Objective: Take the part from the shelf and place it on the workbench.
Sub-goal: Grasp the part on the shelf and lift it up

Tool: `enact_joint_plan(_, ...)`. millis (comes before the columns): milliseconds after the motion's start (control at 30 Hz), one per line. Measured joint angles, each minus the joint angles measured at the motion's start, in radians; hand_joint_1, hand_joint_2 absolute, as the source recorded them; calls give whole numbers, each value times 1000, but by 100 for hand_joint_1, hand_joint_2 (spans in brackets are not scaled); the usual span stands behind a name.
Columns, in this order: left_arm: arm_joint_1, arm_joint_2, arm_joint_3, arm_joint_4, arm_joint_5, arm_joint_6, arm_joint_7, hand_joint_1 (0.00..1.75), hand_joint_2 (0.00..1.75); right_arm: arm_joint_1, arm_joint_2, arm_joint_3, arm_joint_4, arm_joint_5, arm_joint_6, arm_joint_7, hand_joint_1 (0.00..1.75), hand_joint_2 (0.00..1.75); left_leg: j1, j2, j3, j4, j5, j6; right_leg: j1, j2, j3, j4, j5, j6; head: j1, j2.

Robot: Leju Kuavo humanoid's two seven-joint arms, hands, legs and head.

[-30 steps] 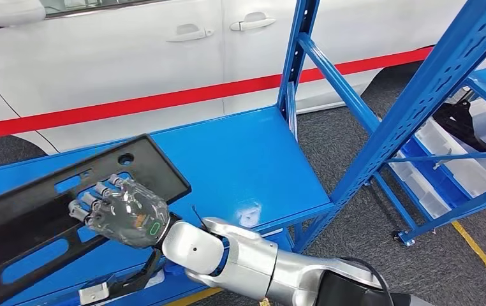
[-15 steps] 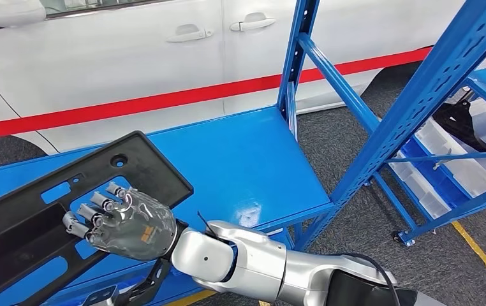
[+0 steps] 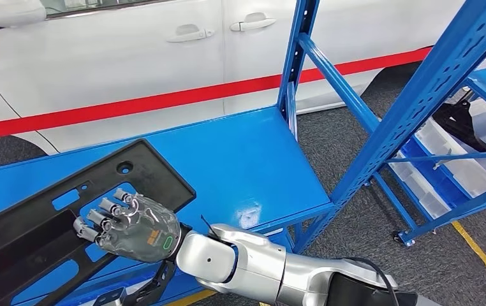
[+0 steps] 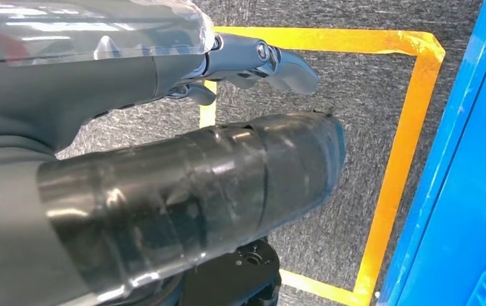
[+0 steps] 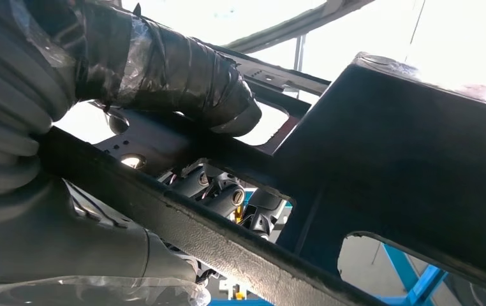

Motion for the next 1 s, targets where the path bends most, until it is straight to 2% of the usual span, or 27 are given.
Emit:
enact_joint_plan(167, -1, 5, 0, 0, -2, 4, 29, 0, 0, 3, 0, 0, 9, 1, -1, -2, 175, 175, -7, 0, -2, 4, 0, 7, -4, 0, 1, -3, 4, 11, 0, 0)
enact_joint_plan(233, -1, 6, 0, 0, 0, 3, 44, 0, 0, 3, 0, 0, 11, 3, -5, 1, 175, 175, -3, 1, 0, -4, 8, 15, -4, 1, 0, 2, 1, 16, 0, 0)
enact_joint_plan(267, -2, 7, 0, 0, 0, 3, 49, 0, 0, 3, 0, 0, 12, 4, -6, 4, 175, 175, 0, 3, 1, -9, 13, 20, -4, 0, -5, 16, -14, 19, 0, 0)
enact_joint_plan(300, -2, 7, 0, 0, 0, 2, 52, 0, 0, 3, 0, 0, 13, 5, -6, 6, 175, 175, 2, 4, 1, -15, 17, 25, -4, 0, -17, 49, -42, 20, 0, 0)
enact_joint_plan(367, -3, 8, 1, 0, -2, 1, 55, 0, 0, 5, -1, 0, 19, 6, -5, 8, 175, 175, 2, 7, -4, -17, 23, 30, -5, -2, -60, 164, -118, 24, 0, 0)
enact_joint_plan(400, -3, 10, 1, 0, -2, 0, 55, 0, 0, 7, -2, 0, 23, 6, -4, 8, 175, 175, 2, 8, -8, -16, 25, 30, -6, -2, -83, 225, -147, 25, 0, 0)
enact_joint_plan(433, -3, 11, 1, 0, -3, 0, 56, 0, 0, 10, -3, 0, 27, 6, -4, 8, 175, 175, 1, 8, -12, -15, 27, 30, -7, -3, -95, 263, -158, 25, 0, 0)
enact_joint_plan(467, -3, 13, 2, 0, -3, 0, 56, 0, 0, 12, -4, 1, 31, 6, -4, 8, 175, 175, 0, 8, -17, -14, 30, 29, -6, -3, -91, 267, -149, 23, 0, 0)
enact_joint_plan(500, -3, 14, 2, 0, -3, 0, 56, 0, 0, 12, -5, 1, 33, 6, -4, 8, 175, 175, -1, 8, -21, -12, 33, 27, -5, -4, -69, 233, -124, 19, 0, 0)
enact_joint_plan(567, -3, 14, 2, 0, -3, 0, 56, 0, 0, 12, -5, 1, 36, 6, -4, 8, 175, 175, -3, 7, -28, -8, 39, 24, -1, -4, 10, 95, -66, 2, 0, 0)
enact_joint_plan(600, -3, 14, 2, 0, -4, 0, 56, 0, 0, 11, -4, 1, 36, 6, -4, 8, 175, 175, -4, 6, -30, -8, 43, 20, 3, -6, 40, 37, -46, -6, 0, 0)
enact_joint_plan(633, -3, 13, 2, 0, -4, 0, 56, 0, 0, 10, -4, 1, 36, 6, -4, 8, 175, 175, -2, 6, -31, -8, 48, 15, 7, -7, 58, 1, -36, -12, 0, 0)
enact_joint_plan(700, -3, 12, 2, 0, -4, 0, 56, 0, 0, 9, -4, 1, 36, 6, -4, 8, 175, 175, 4, 7, -34, -12, 61, 0, 14, -9, 58, -16, -23, -17, 1, 0)
enact_joint_plan(767, -3, 14, 2, 0, -7, 2, 56, 0, 0, 8, -4, 1, 38, 7, -5, 10, 175, 175, 5, 6, -40, -10, 56, -13, 6, -13, 53, -34, -2, -23, 1, 0)
enact_joint_plan(800, -2, 15, 2, 0, -10, 5, 57, 0, 0, 8, -3, 1, 39, 7, -5, 12, 175, 175, 5, 5, -48, 7, 30, -20, 0, -15, 47, -43, 12, -26, 1, 0)
enact_joint_plan(833, -2, 16, 2, 0, -13, 9, 57, 0, 0, 8, -3, 2, 40, 7, -5, 15, 175, 175, 8, 4, -60, 44, -12, -27, -6, -18, 38, -50, 26, -28, 1, 0)
enact_joint_plan(900, -2, 17, 2, 0, -19, 18, 60, 0, 0, 8, -2, 2, 43, 7, -4, 17, 175, 175, 17, 4, -86, 155, -102, -44, -11, -20, 12, -50, 47, -27, 0, 0)
enact_joint_plan(933, -3, 19, 2, 0, -21, 23, 63, 0, 0, 9, -2, 2, 46, 7, -4, 18, 175, 175, 23, 4, -93, 206, -125, -53, -14, -21, -2, -47, 55, -23, 0, 0)
enact_joint_plan(967, -3, 20, 2, 0, -22, 26, 66, 0, 0, 10, -2, 2, 49, 7, -4, 18, 175, 175, 30, 4, -87, 232, -124, -62, -18, -22, -18, -42, 63, -18, 0, 0)
enact_joint_plan(1000, -3, 22, 2, 0, -23, 29, 69, 0, 0, 10, -2, 3, 51, 7, -4, 18, 175, 175, 36, 5, -69, 228, -105, -70, -24, -23, -34, -35, 69, -12, 0, 0)
